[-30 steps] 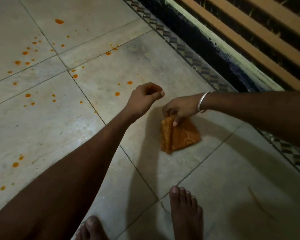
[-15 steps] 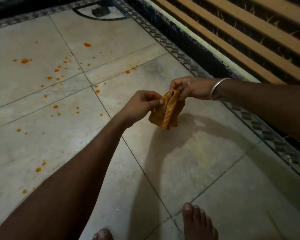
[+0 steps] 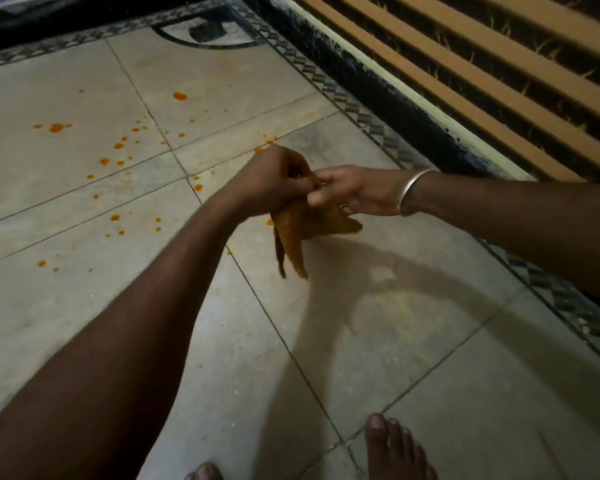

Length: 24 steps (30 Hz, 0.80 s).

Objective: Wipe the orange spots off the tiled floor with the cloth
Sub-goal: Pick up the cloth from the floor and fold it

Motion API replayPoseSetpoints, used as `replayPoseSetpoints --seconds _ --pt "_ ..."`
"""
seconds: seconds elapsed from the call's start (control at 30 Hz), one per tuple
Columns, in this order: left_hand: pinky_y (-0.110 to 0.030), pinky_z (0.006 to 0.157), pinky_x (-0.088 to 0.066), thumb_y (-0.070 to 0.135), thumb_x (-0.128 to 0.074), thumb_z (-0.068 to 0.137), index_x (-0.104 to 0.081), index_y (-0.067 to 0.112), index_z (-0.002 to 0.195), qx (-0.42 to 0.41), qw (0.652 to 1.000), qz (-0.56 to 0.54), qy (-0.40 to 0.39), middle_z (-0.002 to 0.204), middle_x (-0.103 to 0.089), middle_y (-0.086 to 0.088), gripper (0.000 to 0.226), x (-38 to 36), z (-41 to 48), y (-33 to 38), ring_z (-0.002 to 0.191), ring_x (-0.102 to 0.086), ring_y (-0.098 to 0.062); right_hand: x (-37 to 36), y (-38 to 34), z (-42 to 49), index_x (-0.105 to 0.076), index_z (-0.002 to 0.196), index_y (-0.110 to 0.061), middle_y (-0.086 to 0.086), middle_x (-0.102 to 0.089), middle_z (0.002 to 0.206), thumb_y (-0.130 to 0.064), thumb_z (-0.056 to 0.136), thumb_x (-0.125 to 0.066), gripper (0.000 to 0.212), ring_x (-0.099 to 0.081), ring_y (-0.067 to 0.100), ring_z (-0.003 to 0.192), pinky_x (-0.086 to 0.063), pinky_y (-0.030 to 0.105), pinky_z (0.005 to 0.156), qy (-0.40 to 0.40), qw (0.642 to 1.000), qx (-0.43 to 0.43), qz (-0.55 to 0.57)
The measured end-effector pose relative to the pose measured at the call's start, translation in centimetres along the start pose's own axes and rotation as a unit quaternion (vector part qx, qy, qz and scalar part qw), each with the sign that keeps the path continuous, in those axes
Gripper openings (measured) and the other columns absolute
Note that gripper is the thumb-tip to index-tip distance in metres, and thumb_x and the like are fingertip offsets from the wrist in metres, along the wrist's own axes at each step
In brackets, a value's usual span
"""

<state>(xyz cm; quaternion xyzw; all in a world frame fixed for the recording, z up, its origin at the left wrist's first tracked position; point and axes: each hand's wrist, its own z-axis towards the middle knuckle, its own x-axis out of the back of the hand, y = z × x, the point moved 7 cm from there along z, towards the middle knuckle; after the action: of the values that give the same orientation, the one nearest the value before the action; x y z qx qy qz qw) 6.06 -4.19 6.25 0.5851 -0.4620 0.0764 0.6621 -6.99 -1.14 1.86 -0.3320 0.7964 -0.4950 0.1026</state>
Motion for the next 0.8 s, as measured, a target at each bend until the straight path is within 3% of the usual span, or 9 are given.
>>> replayPoseSetpoints --seconds 0.1,0.23,0.3,0.37,0.47,0.53,0.6,0.63,0.8 --pt "-0.023 0.073 -0.06 0.023 -0.069 0.098 -0.074 0.016 0.109 0.013 0.999 -0.021 -0.041 0.102 -0.072 0.002 0.015 1.5 -0.1 -0.4 0.093 -0.071 -0.014 -0.5 -0.4 0.3 -0.063 0.129 -0.02 -0.003 -0.071 0.121 -0.029 0.091 -0.07 0.039 -0.069 0.012 0.108 -0.054 0.027 0.09 0.024 0.993 -0.009 -0.113" --pt "-0.038 0.084 -0.065 0.04 -0.075 0.092 -0.076 0.015 0.109 0.039 0.979 -0.197 0.042 0.11 -0.075 -0.009 0.03 3.3 -0.3 -3.4 0.1 -0.074 -0.02 -0.6 -1.9 0.7 -0.065 0.123 -0.011 0.003 -0.073 0.115 -0.033 0.093 -0.065 0.037 -0.072 0.013 0.101 -0.058 0.022 0.078 0.043 0.997 0.002 -0.061" --pt "-0.049 0.095 -0.061 0.068 -0.064 0.09 -0.072 0.02 0.125 0.122 0.917 -0.372 0.076 0.124 -0.071 -0.013 0.06 2.2 -0.8 -6.7 0.111 -0.073 -0.028 -0.5 -2.7 0.5 -0.061 0.129 -0.008 0.007 -0.07 0.116 -0.032 0.095 -0.062 0.041 -0.071 0.017 0.103 -0.059 0.027 0.085 0.044 0.999 0.017 0.004" --pt "-0.055 0.101 -0.056 0.087 -0.045 0.085 -0.056 0.018 0.145 0.167 0.826 -0.538 0.002 0.139 -0.064 -0.017 0.092 -1.2 -1.4 -8.7 0.121 -0.069 -0.036 0.0 -3.5 0.4 -0.058 0.131 -0.007 0.007 -0.069 0.11 -0.029 0.098 -0.059 0.04 -0.071 0.016 0.096 -0.058 0.027 0.083 0.063 0.993 0.036 0.094" --pt "-0.059 0.113 -0.044 0.096 -0.029 0.082 -0.032 0.012 0.161 0.145 0.702 -0.692 -0.079 0.15 -0.053 -0.027 0.115 -5.6 -2.4 -9.2 0.135 -0.057 -0.045 1.0 -4.3 0.4 -0.057 0.131 -0.007 0.008 -0.068 0.109 -0.033 0.097 -0.06 0.043 -0.072 0.016 0.092 -0.058 0.029 0.082 0.113 0.975 0.057 0.183" --pt "-0.062 0.117 -0.038 0.094 -0.034 0.081 -0.01 0.013 0.165 0.145 0.648 -0.743 -0.085 0.151 -0.05 -0.031 0.119 -7.2 -2.5 -8.9 0.136 -0.054 -0.048 1.9 -4.5 0.5 -0.056 0.131 -0.01 0.012 -0.068 0.117 -0.034 0.096 -0.061 0.042 -0.072 0.021 0.1 -0.059 0.032 0.085 0.147 0.963 0.063 0.218" --pt "-0.066 0.12 -0.031 0.089 -0.045 0.081 0.006 0.014 0.165 0.124 0.64 -0.753 -0.088 0.152 -0.05 -0.029 0.124 -7.5 -2.2 -7.6 0.139 -0.052 -0.047 2.4 -4.3 0.6 -0.056 0.129 -0.014 0.013 -0.067 0.119 -0.035 0.098 -0.06 0.038 -0.072 0.023 0.103 -0.06 0.034 0.084 0.164 0.952 0.06 0.252" --pt "-0.067 0.12 -0.029 0.085 -0.051 0.082 0.004 0.014 0.165 0.11 0.652 -0.745 -0.087 0.152 -0.051 -0.028 0.122 -7.3 -1.9 -6.8 0.14 -0.051 -0.046 2.5 -4.1 0.6 -0.054 0.131 -0.014 0.014 -0.067 0.12 -0.035 0.098 -0.058 0.039 -0.072 0.024 0.103 -0.06 0.035 0.084 0.166 0.948 0.056 0.266" --pt "-0.059 0.114 -0.045 0.04 -0.07 0.094 -0.048 0.011 0.15 0.11 0.748 -0.655 0.003 0.147 -0.054 -0.031 0.066 -4.7 -1.2 -4.7 0.136 -0.055 -0.045 3.2 -2.9 0.4 -0.05 0.138 -0.011 0.017 -0.065 0.126 -0.036 0.099 -0.057 0.047 -0.07 0.029 0.11 -0.06 0.04 0.087 0.19 0.935 0.035 0.297"
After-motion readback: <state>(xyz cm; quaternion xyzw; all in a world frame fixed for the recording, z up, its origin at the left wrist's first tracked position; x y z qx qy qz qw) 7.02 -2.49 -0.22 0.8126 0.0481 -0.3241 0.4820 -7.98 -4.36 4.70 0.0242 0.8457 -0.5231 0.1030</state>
